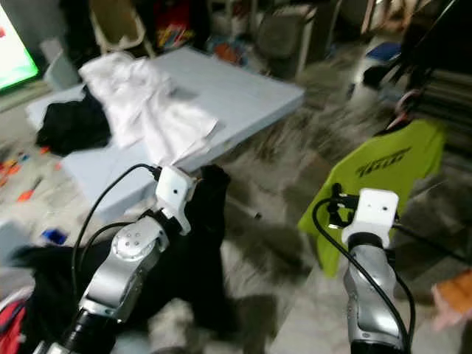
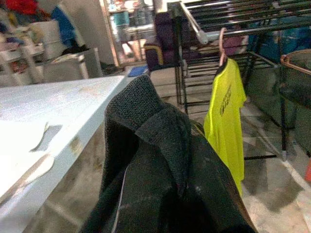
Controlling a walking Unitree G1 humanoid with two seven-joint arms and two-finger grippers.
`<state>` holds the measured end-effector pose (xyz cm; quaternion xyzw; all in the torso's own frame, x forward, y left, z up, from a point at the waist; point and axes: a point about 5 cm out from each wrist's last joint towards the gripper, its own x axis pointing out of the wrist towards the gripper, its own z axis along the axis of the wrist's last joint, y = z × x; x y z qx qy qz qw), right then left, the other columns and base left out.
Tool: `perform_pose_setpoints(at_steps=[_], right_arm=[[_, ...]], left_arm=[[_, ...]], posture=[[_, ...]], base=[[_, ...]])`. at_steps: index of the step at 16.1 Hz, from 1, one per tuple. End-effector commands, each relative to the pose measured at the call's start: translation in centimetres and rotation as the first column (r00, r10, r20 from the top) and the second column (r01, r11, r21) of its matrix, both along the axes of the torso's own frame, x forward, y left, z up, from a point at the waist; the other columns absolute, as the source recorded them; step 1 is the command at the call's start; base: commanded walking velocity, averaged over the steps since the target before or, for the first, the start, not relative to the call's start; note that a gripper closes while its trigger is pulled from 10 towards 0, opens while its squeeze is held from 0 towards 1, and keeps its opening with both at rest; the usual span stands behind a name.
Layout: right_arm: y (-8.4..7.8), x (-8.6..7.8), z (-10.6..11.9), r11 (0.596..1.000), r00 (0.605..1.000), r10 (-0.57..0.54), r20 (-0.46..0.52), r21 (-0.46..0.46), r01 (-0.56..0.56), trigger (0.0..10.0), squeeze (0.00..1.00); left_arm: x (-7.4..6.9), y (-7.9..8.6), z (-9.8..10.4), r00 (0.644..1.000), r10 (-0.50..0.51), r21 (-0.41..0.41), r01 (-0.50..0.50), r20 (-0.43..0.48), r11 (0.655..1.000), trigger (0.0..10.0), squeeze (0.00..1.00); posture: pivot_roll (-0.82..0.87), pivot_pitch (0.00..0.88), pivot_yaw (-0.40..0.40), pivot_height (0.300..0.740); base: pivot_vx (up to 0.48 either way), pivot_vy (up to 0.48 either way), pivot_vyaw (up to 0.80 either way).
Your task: Hang hanger
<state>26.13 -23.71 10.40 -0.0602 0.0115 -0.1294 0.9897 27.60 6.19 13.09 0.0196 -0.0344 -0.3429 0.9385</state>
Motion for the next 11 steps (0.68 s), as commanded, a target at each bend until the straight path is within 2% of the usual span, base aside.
perform_pose_setpoints(at_steps=[1, 2, 6, 9, 11], right_arm=[[0.5, 0.1, 0.1, 1.000, 1.000, 0.015, 0.002, 0.010, -0.015, 10.0, 0.00], [0.4, 0.1, 0.1, 1.000, 1.000, 0.015, 0.002, 0.010, -0.015, 10.0, 0.00], [0.5, 0.2, 0.1, 1.000, 1.000, 0.022, 0.002, 0.006, -0.022, 10.0, 0.00], [0.5, 0.2, 0.1, 1.000, 1.000, 0.027, 0.002, 0.001, -0.027, 10.0, 0.00], [0.6, 0.1, 0.1, 1.000, 1.000, 0.030, -0.001, 0.001, -0.030, 10.0, 0.00]], left_arm=[[0.2, 0.2, 0.5, 1.000, -0.008, -0.003, 0.008, 0.025, 1.000, 10.0, 0.00], [0.1, 0.2, 0.5, 1.000, -0.010, -0.003, 0.011, 0.023, 1.000, 10.0, 0.00], [-0.2, -0.3, 0.1, 0.999, -0.044, 0.019, 0.044, -0.002, 0.999, 10.0, 0.00], [-0.1, -0.1, -0.5, 0.999, -0.016, 0.036, 0.017, -0.035, 0.999, 10.0, 0.00], [0.3, 0.4, -0.5, 0.998, 0.017, 0.010, -0.016, -0.066, 1.000, 10.0, 0.00]], posture=[[-0.08, 0.000, 0.047, 0.740], [-0.08, 0.000, 0.047, 0.740], [-0.08, 0.000, 0.040, 0.740], [-0.08, 0.000, 0.038, 0.740], [-0.08, 0.000, 0.038, 0.740]], base=[[0.360, 0.000, -0.80], [0.364, 0.000, -0.80], [0.000, 0.000, -0.80], [0.000, 0.000, 0.00], [0.000, 0.000, 0.00]])
